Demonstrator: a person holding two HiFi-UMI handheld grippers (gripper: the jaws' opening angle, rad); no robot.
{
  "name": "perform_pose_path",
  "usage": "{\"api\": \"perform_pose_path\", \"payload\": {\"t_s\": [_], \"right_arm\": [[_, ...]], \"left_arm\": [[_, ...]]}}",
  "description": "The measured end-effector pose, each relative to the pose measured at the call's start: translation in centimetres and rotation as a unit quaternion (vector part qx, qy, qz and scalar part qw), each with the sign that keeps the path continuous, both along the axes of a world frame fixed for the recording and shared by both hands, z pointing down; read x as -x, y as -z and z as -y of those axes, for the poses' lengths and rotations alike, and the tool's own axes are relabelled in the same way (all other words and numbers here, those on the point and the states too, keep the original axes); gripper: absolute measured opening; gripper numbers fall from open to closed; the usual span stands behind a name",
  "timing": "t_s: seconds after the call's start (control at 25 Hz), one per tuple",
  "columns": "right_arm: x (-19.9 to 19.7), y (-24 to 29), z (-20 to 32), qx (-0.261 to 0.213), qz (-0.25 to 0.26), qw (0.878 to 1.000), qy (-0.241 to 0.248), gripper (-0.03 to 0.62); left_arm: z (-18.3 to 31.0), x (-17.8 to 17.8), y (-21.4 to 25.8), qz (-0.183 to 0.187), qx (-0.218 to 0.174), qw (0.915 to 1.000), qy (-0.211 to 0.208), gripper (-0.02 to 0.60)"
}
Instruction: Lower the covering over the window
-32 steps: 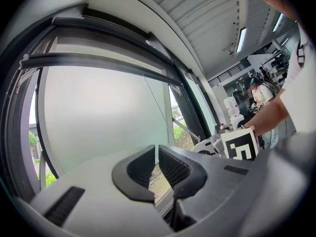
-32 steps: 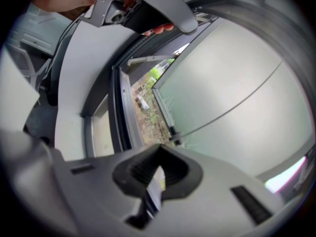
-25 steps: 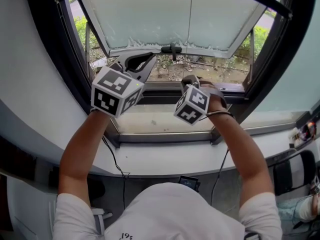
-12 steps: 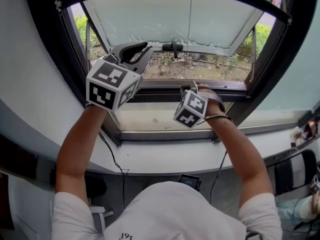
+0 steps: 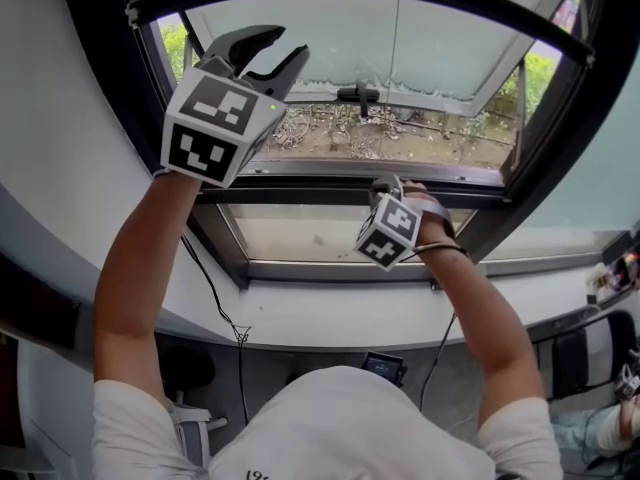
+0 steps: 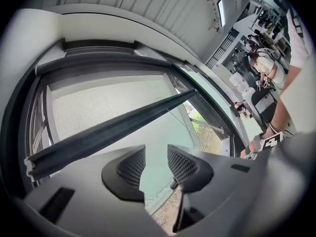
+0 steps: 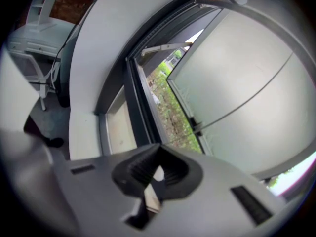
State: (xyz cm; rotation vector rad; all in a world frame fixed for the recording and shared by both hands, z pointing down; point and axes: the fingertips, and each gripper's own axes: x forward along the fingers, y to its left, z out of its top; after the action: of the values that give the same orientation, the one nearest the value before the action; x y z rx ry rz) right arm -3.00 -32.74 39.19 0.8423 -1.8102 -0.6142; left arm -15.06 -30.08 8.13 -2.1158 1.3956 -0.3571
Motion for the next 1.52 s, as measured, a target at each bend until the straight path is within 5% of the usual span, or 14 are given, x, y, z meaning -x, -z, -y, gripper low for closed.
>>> {"api": "perform_pose_path", "payload": {"t_s": [0.36, 0.68, 1.04, 1.52], "right_arm": [[0.1, -0.5, 0.0, 0.0, -0.019, 1.0, 0.005, 0.021], [0.0, -1.8, -0.3, 0.009, -0.03, 0.999, 0.008, 0.021], [-0.4, -4.9, -0.8, 0.033, -0.042, 0.999, 0.007, 0.021], [0.0, -7.6, -1.5, 0.052, -0.059, 0.997, 0.013, 0.021]], "left_arm": [[1.2, 0.1, 1.9, 0.064, -0.024, 0.9973, 0.028, 0.176], [2.9, -0.4, 3.0, 0.142, -0.054, 0.9864, 0.061, 0.222], [4.3, -1.3, 0.2, 0.197, -0.032, 0.9776, 0.066, 0.229], [4.8, -1.5, -2.9, 0.227, 0.006, 0.9724, 0.054, 0.229]]}}
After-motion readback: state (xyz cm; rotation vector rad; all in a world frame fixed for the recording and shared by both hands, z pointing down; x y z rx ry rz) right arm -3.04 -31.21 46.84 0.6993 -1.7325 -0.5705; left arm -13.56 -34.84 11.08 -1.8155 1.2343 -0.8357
